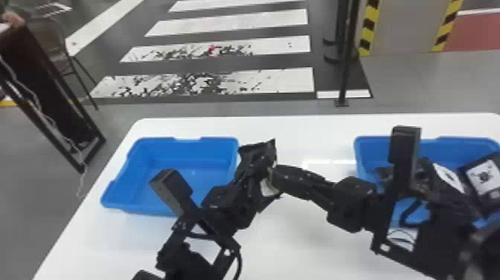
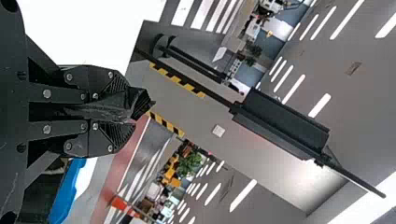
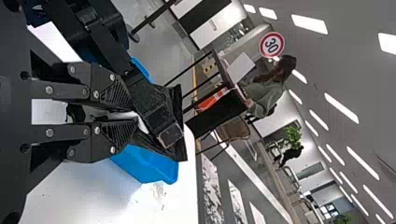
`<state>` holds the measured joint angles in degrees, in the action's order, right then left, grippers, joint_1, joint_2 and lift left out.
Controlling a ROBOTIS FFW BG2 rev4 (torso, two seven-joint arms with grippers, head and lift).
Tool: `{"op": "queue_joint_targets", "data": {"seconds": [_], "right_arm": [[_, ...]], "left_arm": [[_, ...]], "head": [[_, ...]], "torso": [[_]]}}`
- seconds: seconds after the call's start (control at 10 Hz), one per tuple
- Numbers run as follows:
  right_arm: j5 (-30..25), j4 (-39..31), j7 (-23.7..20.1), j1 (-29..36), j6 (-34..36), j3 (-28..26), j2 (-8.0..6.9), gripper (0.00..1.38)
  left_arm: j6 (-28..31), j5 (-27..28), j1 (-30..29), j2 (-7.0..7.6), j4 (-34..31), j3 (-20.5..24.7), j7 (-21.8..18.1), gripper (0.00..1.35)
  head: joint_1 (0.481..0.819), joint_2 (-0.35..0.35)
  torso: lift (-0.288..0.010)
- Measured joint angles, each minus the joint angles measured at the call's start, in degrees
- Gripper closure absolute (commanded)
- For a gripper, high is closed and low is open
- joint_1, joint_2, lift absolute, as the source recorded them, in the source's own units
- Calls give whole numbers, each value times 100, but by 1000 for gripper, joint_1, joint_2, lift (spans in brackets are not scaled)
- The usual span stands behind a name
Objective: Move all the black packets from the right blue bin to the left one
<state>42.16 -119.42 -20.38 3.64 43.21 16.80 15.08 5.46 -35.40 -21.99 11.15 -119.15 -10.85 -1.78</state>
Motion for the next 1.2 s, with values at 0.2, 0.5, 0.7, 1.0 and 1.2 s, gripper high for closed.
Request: {"op": "queue_joint_targets", "data": {"seconds": [0.2,0.5,0.7,1.0,1.2], "right_arm": [[27,249,-147,-10,-208,-61,-5,75],[-469,61,-142,199,-382,-439,-23,136],[-1107,-248,-136,363,-542,-748,-53,136],[-2027,-771,-18,662,-549,-1426,-169,137],[-2685,-909,89,708,-371,-1840,-240,136]], "left_arm": [[-421,656,72,-109,254,421,293,1205],[-549,2509,826,-197,1464,1346,665,831],[-847,2864,1024,-199,1903,1628,646,28],[-1048,2136,509,-305,1160,1594,165,242],[-1036,1988,179,-341,528,1363,78,242]], "head": [[695,255],[695,330],[695,332],[695,226],[695,120]], "torso": [[-168],[-168],[-168],[-168],[-168]]}}
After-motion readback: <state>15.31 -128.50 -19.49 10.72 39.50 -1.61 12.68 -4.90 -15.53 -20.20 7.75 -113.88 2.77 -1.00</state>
